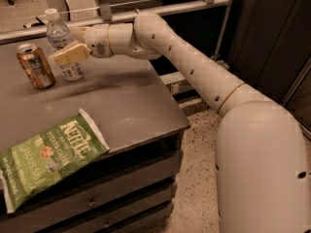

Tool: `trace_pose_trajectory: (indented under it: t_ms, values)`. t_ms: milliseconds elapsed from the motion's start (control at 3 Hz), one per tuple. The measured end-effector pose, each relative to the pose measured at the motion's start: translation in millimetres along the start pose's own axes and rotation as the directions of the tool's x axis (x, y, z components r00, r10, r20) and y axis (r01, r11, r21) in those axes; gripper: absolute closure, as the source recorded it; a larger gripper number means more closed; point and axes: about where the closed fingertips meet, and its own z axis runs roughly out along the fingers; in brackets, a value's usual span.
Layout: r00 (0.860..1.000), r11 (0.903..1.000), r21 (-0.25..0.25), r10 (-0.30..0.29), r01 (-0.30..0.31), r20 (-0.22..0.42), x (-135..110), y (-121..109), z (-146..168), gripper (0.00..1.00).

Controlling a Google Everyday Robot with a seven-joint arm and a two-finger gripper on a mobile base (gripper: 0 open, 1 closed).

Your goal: Move blue plastic bottle near orange can

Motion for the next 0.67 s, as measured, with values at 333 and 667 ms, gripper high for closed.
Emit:
trace_pose_trajectory:
  t_ms: [333, 667]
  values:
    - [1.0, 0.9999, 0.01, 0.003, -0.003, 0.003, 1, 3, -11, 0.0]
    - [1.0, 0.9991, 0.043, -0.004, 0.005, -0.011, 0, 8, -50, 0.0]
